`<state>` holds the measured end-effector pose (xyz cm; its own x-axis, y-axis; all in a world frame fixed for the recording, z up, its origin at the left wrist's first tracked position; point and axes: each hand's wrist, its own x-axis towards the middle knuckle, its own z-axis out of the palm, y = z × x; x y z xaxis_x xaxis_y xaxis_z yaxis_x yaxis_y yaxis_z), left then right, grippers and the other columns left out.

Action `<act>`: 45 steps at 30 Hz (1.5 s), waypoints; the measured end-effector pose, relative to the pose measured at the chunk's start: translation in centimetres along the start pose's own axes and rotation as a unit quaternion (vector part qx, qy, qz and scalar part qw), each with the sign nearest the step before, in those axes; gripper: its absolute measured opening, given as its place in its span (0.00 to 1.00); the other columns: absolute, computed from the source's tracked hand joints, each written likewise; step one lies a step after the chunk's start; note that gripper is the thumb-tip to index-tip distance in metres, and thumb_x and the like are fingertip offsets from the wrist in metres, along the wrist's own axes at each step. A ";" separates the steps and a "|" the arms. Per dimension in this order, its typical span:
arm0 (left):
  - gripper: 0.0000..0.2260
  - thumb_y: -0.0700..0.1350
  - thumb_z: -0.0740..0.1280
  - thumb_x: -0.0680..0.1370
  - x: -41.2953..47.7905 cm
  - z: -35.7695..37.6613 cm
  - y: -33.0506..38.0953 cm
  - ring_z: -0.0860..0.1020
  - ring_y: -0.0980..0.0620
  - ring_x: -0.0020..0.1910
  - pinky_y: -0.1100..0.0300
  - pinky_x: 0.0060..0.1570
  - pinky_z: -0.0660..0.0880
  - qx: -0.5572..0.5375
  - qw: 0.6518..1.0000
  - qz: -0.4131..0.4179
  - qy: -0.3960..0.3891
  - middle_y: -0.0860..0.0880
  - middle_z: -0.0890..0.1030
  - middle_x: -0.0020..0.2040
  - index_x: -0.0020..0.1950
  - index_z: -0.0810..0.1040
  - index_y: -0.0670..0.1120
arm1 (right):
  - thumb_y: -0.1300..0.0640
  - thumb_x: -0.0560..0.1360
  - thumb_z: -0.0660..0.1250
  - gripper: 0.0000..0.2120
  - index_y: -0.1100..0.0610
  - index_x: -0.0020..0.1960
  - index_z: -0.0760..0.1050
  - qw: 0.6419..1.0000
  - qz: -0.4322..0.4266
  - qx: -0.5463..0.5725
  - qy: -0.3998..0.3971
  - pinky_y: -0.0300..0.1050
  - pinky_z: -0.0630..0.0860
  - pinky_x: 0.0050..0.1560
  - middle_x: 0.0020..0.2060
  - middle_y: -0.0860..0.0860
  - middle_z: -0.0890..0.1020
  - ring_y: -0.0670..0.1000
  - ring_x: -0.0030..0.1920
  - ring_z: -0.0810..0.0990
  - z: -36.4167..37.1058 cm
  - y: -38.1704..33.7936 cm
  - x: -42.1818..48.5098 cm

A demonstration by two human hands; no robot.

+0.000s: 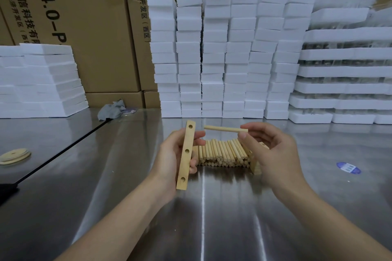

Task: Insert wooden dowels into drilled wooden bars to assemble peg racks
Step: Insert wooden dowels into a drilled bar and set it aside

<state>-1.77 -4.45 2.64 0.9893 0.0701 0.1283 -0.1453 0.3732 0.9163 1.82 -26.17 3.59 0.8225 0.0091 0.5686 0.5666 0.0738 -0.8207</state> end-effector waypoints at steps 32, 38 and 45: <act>0.19 0.50 0.60 0.88 -0.7 1.0 -0.8 0.73 0.53 0.33 0.64 0.34 0.70 0.260 0.959 0.107 0.034 0.52 0.81 0.37 0.49 0.84 0.40 | 0.39 0.84 0.62 0.28 0.52 0.31 0.79 0.978 -0.079 -0.192 -0.038 0.41 0.72 0.34 0.24 0.48 0.78 0.48 0.26 0.77 0.6 0.4 -1.3; 0.13 0.49 0.59 0.89 -0.7 1.0 -1.1 0.77 0.52 0.35 0.63 0.33 0.74 0.213 0.973 0.088 -0.004 0.46 0.86 0.45 0.59 0.84 0.50 | 0.38 0.82 0.62 0.30 0.56 0.29 0.79 0.994 0.014 -0.106 -0.040 0.36 0.67 0.29 0.21 0.51 0.76 0.45 0.24 0.71 1.0 -0.1 -1.0; 0.11 0.46 0.61 0.88 -0.8 1.2 -1.0 0.82 0.52 0.39 0.60 0.35 0.73 0.206 0.975 0.072 -0.041 0.44 0.88 0.46 0.60 0.82 0.45 | 0.50 0.83 0.68 0.10 0.50 0.44 0.82 0.988 -0.027 -0.144 -0.052 0.52 0.76 0.44 0.38 0.49 0.83 0.54 0.41 0.80 -0.5 0.6 0.6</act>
<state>-2.39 -5.95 2.09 0.9594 0.0145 0.2817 -0.2810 -0.0390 0.9589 2.65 -26.65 3.42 0.7896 0.1157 0.6026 0.6124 -0.2099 -0.7621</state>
